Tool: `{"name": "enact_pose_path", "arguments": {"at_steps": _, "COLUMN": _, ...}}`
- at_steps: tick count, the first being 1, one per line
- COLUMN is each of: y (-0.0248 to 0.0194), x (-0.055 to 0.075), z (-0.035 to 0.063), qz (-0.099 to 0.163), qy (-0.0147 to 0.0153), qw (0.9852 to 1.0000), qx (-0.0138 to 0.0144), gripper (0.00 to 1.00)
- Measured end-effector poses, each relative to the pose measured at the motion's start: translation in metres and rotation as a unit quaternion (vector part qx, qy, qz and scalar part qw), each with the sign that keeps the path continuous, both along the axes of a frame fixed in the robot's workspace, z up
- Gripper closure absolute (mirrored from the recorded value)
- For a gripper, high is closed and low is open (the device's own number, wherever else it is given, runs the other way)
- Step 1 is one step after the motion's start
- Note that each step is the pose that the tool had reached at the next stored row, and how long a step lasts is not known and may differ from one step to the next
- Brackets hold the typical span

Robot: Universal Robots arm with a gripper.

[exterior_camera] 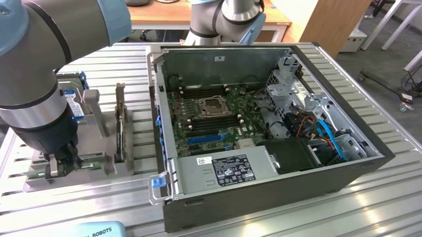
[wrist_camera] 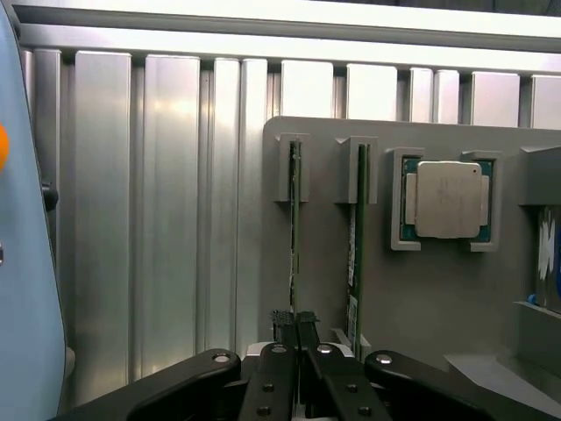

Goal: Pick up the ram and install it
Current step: 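Pick up the ram and move it above insertion slot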

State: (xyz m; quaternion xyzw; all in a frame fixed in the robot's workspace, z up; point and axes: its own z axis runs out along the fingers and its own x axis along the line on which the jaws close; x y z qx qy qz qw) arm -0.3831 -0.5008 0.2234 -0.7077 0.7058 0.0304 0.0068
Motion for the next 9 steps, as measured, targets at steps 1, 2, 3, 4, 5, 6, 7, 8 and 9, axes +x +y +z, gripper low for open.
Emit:
{"name": "enact_pose_path", "arguments": {"at_steps": 1, "y": 0.0, "x": 0.0, "z": 0.0028, "qz": 0.0, "qy": 0.0, "qw": 1.0, "qx": 0.0, "gripper": 0.88}}
{"name": "enact_pose_path", "arguments": {"at_steps": 2, "y": 0.0, "x": 0.0, "z": 0.0058, "qz": 0.0, "qy": 0.0, "qw": 1.0, "qx": 0.0, "gripper": 0.88}}
{"name": "enact_pose_path", "arguments": {"at_steps": 3, "y": 0.0, "x": 0.0, "z": 0.0089, "qz": 0.0, "qy": 0.0, "qw": 1.0, "qx": -0.0001, "gripper": 0.88}}
{"name": "enact_pose_path", "arguments": {"at_steps": 4, "y": 0.0, "x": 0.0, "z": 0.0125, "qz": 0.0, "qy": 0.0, "qw": 1.0, "qx": 0.0, "gripper": 0.88}}
{"name": "enact_pose_path", "arguments": {"at_steps": 5, "y": 0.0, "x": 0.0, "z": 0.0159, "qz": 0.0, "qy": 0.0, "qw": 1.0, "qx": -0.0001, "gripper": 0.88}}
{"name": "enact_pose_path", "arguments": {"at_steps": 6, "y": 0.0, "x": 0.0, "z": 0.0194, "qz": 0.0, "qy": 0.0, "qw": 1.0, "qx": 0.0, "gripper": 0.88}}
{"name": "enact_pose_path", "arguments": {"at_steps": 7, "y": 0.0, "x": 0.0, "z": 0.0231, "qz": 0.0, "qy": 0.0, "qw": 1.0, "qx": 0.0, "gripper": 0.88}}
{"name": "enact_pose_path", "arguments": {"at_steps": 8, "y": 0.0, "x": 0.0, "z": 0.0269, "qz": 0.0, "qy": 0.0, "qw": 1.0, "qx": 0.0, "gripper": 0.88}}
{"name": "enact_pose_path", "arguments": {"at_steps": 9, "y": 0.0, "x": 0.0, "z": 0.0309, "qz": 0.0, "qy": 0.0, "qw": 1.0, "qx": -0.0001, "gripper": 0.88}}
